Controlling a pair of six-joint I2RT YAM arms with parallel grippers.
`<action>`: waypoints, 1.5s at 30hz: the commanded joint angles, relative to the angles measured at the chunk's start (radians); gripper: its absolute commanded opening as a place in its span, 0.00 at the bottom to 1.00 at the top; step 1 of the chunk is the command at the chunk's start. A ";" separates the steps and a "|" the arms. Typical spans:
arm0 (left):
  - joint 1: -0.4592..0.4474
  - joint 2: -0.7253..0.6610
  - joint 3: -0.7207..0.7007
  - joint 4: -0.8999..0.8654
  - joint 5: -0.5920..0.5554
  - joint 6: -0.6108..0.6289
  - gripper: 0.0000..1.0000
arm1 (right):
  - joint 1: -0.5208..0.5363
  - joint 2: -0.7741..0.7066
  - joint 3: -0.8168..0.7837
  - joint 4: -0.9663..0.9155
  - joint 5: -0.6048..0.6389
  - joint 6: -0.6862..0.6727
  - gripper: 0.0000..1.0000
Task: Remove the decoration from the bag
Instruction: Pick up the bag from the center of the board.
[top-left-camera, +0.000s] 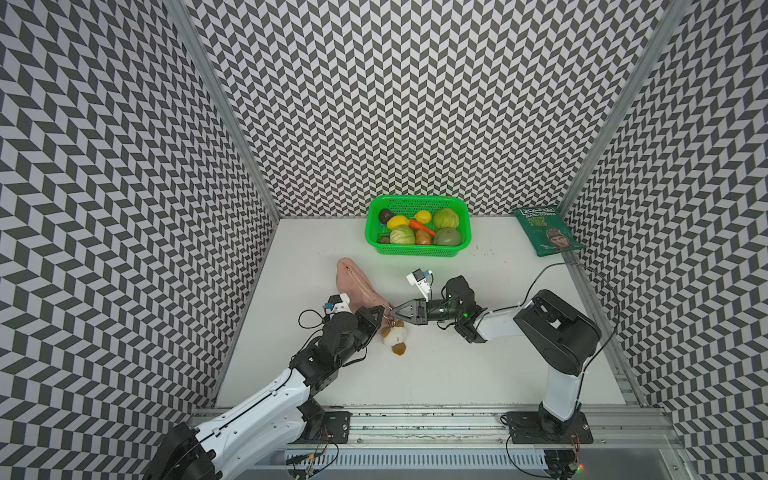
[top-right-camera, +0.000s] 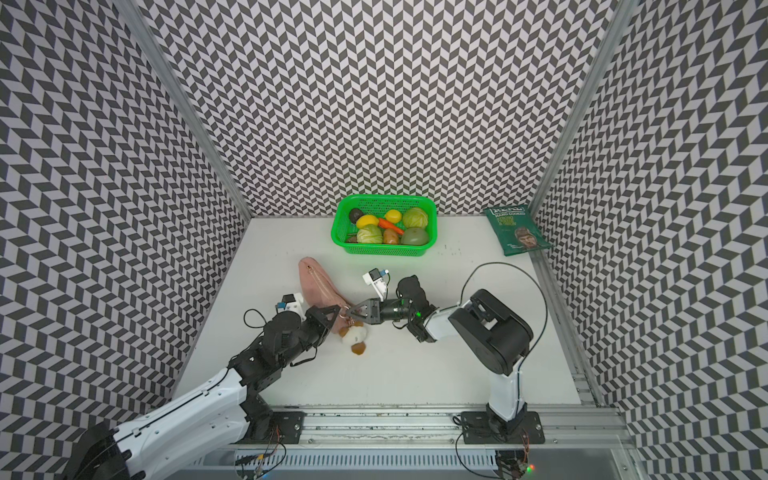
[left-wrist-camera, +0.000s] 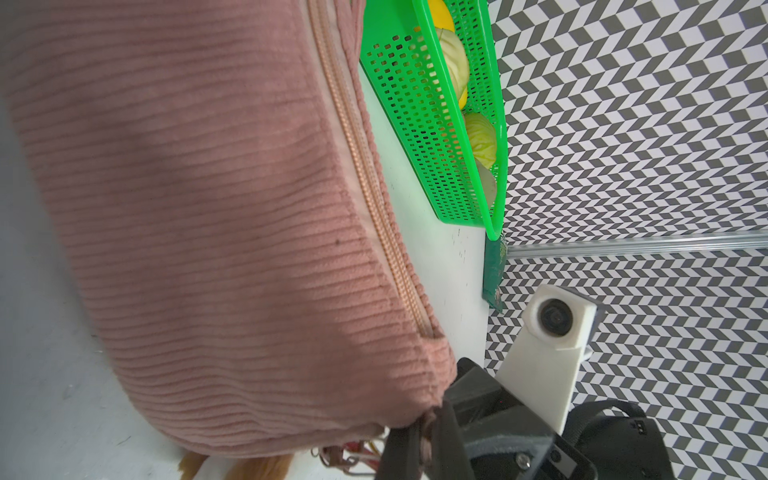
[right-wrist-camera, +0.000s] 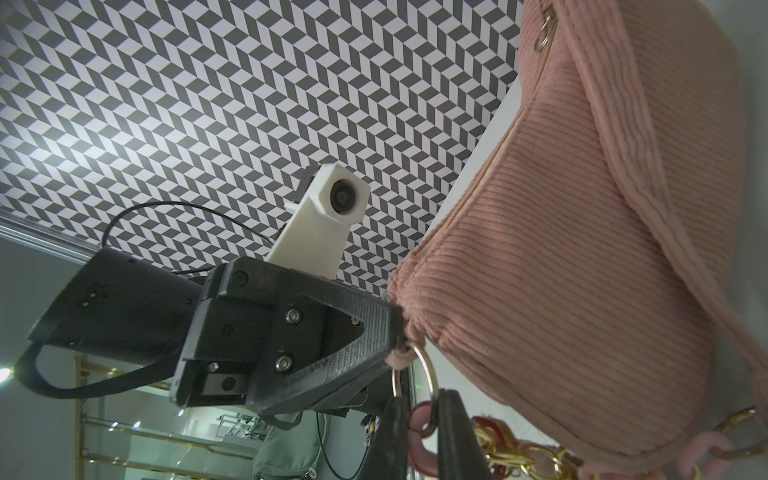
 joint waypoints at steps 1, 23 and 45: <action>0.003 -0.015 0.014 0.042 -0.013 0.017 0.00 | 0.009 0.009 0.019 0.072 -0.026 -0.008 0.05; 0.002 -0.056 0.084 -0.100 0.045 0.076 0.77 | -0.015 0.008 0.042 0.058 -0.085 -0.004 0.00; 0.002 0.036 0.014 0.058 0.046 0.090 0.65 | -0.017 -0.004 0.052 0.040 -0.118 0.010 0.00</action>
